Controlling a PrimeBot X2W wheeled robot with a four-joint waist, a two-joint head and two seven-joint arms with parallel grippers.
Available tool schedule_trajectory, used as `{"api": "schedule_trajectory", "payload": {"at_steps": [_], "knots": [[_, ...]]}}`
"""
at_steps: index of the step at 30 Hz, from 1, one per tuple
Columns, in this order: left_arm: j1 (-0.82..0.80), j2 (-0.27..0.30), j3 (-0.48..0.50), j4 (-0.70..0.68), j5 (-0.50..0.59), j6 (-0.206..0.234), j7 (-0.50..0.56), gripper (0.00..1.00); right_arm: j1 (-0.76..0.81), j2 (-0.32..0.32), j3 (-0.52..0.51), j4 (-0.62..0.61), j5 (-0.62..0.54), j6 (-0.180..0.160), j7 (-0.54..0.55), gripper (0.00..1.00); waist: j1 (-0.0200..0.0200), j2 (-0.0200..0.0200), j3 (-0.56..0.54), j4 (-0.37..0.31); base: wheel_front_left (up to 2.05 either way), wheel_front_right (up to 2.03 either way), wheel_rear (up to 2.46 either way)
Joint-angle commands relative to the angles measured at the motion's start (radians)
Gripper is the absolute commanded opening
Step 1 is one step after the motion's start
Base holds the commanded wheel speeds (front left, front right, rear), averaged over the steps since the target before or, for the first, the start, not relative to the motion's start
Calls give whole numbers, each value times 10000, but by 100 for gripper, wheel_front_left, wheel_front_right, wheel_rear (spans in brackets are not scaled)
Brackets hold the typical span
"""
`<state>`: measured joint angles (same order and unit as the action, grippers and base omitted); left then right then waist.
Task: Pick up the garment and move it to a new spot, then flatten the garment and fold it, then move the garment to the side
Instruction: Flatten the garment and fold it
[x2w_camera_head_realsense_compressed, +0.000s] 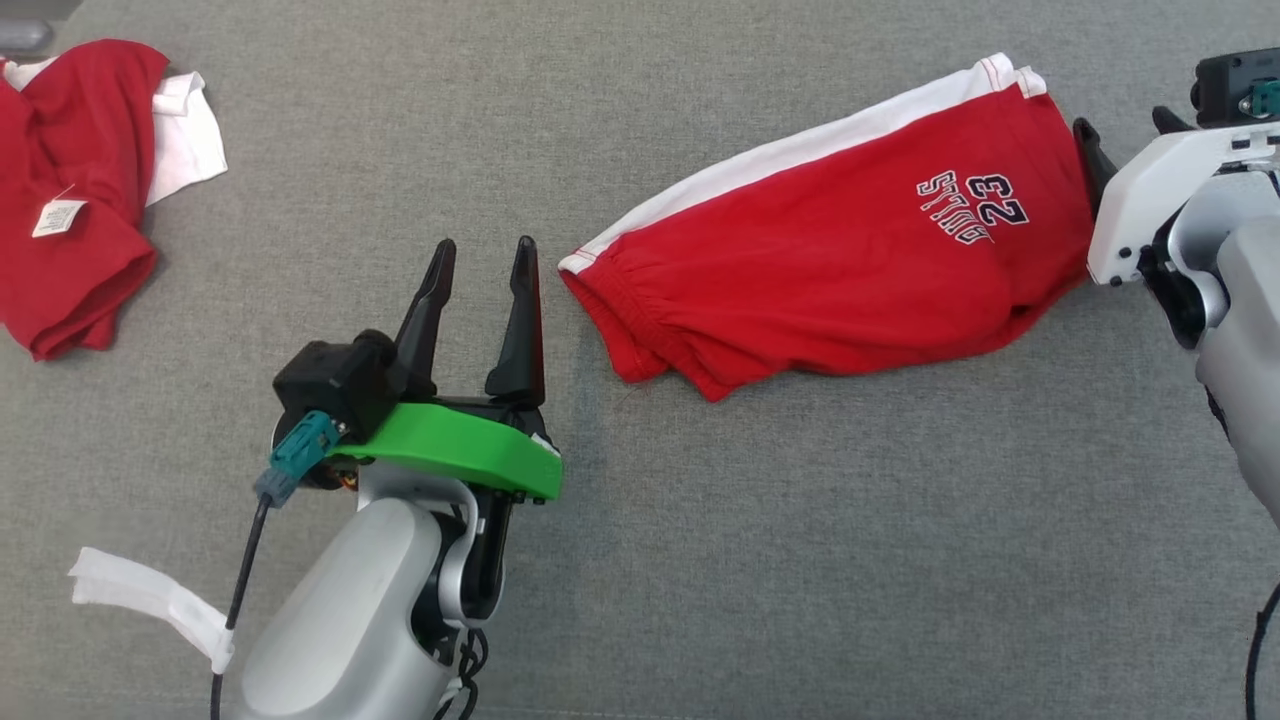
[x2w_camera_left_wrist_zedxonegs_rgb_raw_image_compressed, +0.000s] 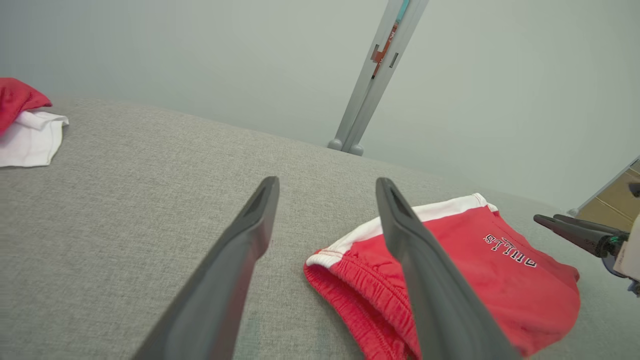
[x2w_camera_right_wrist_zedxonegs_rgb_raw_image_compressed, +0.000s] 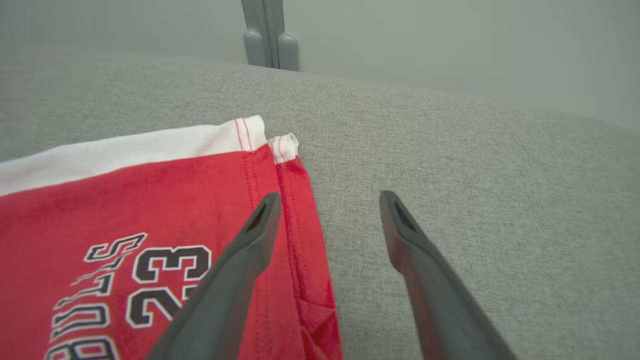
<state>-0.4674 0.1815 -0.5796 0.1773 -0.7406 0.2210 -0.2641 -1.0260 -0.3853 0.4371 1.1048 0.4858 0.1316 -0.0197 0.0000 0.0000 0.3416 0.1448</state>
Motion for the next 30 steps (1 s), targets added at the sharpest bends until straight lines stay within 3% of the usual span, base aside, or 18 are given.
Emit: {"api": "schedule_trajectory", "payload": {"at_steps": [1, 13, 14, 15, 16, 17, 23, 30], "knots": [[209, 146, 144, -69, 188, 58, -3, 100, 247, -138, 121, -110, 291, -18, 255, 100, 0, 0, 29, 131, 0, 0, 0], [989, 54, 1244, -298, 560, -1, -4, 100, 1010, -613, 824, -396, 1873, -15, 1753, 100, 0, 0, 174, 753, 0, 0, 0], [1017, 42, 1293, -299, 582, -20, -4, 100, 1043, -621, 889, -402, 1923, -15, 1802, 77, 0, 0, 158, 767, 0, 0, 0], [1054, 31, 1354, -293, 623, -50, -4, 100, 1073, -637, 950, -417, 1987, -13, 1844, 38, 0, 0, 135, 774, 0, 0, 0], [1089, 25, 1397, -277, 663, -70, -4, 100, 1106, -635, 1013, -425, 2017, -10, 1853, 29, 0, 0, 107, 769, 0, 0, 0], [1129, 23, 1431, -257, 691, -82, -4, 100, 1128, -632, 1098, -426, 2054, -10, 1838, 0, 0, 0, 69, 748, 0, 0, 0], [1085, 32, 1495, -133, 923, -267, -4, 100, 1111, -558, 1182, -248, 2111, -19, 1126, 0, 0, 0, -176, 426, 0, 0, 0], [1210, 51, 1590, 135, 1167, -407, -4, 100, 1752, -239, 797, -215, 2577, -19, -448, 0, 0, 0, -730, -282, 0, 0, 0]]}}
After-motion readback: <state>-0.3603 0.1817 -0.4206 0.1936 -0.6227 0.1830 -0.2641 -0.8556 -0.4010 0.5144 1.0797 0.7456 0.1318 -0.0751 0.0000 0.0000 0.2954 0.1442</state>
